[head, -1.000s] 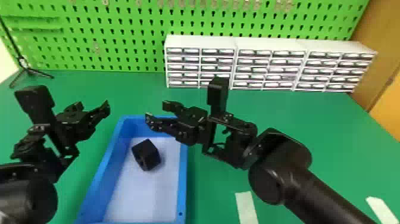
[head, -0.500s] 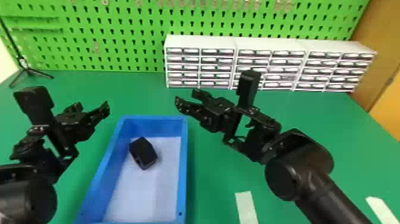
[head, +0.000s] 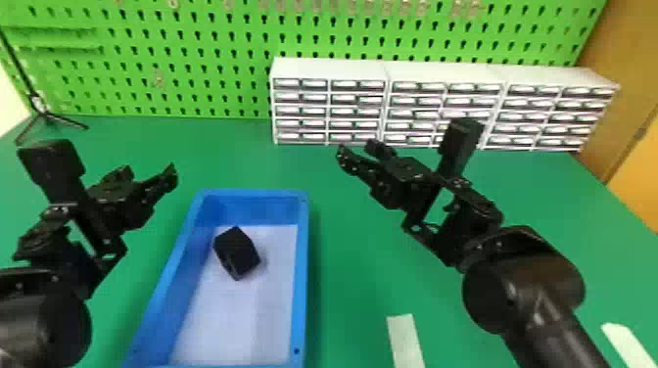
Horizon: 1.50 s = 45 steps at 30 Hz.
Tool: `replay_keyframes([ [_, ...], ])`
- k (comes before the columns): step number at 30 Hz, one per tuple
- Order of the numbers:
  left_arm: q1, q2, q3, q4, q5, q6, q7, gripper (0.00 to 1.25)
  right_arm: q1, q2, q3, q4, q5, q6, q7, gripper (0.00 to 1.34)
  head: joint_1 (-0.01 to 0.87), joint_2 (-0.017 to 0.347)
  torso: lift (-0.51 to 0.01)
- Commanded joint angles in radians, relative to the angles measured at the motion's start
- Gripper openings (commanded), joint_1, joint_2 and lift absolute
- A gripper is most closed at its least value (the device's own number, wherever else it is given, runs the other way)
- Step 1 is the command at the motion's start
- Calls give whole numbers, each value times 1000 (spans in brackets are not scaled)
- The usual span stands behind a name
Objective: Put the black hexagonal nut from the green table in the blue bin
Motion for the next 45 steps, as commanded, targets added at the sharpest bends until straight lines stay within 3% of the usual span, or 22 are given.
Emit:
replay_keyframes([
  [1,-7,0,0,0,-1,-6,0,818,27,28,-69,-1,27,0,0,785,692,8,-97],
  [12,-1,0,14,0,7,-9,0,818,101,82,-223,-6,86,0,0,793,692,8,-97],
  [34,1,0,46,0,30,-17,0,818,172,99,-442,-26,122,-15,0,810,692,8,-97],
  [45,-10,0,58,0,31,-27,1,818,182,129,-519,-26,142,-45,0,808,692,8,-97],
])
